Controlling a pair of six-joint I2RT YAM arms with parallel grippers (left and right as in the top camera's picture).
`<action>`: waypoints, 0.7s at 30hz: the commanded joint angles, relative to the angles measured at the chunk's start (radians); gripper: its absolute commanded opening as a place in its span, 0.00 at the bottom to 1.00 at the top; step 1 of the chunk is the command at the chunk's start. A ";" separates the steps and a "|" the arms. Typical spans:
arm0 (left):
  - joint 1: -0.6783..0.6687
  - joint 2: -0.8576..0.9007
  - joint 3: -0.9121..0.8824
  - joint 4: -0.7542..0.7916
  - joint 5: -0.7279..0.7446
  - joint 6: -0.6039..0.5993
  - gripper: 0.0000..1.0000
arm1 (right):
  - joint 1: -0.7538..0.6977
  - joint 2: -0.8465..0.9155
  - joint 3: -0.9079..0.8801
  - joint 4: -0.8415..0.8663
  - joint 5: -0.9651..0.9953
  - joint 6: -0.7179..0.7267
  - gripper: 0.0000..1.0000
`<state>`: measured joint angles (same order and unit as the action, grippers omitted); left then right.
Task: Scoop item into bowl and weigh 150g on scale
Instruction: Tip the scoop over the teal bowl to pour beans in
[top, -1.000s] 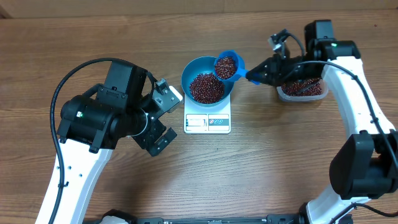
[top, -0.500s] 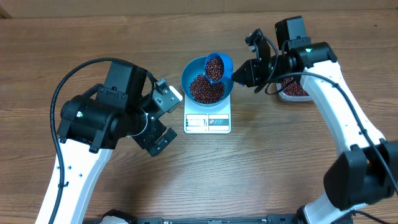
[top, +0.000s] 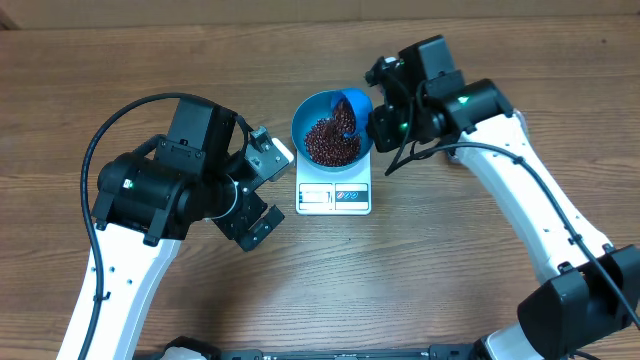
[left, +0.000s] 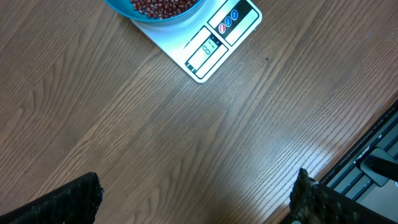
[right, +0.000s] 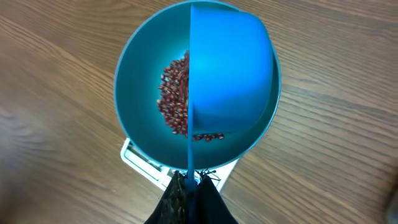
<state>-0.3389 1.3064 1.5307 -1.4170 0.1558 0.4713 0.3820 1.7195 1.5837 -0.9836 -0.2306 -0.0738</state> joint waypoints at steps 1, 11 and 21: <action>-0.002 -0.011 0.021 0.001 0.001 0.000 1.00 | 0.019 -0.031 0.035 0.012 0.104 -0.005 0.04; -0.002 -0.011 0.021 0.001 0.001 0.000 0.99 | 0.025 -0.046 0.039 0.022 0.102 -0.005 0.04; -0.002 -0.011 0.021 0.001 0.001 0.000 1.00 | 0.025 -0.068 0.063 -0.001 0.098 -0.004 0.04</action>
<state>-0.3389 1.3064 1.5307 -1.4170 0.1558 0.4709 0.4019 1.6905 1.6066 -0.9882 -0.1402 -0.0750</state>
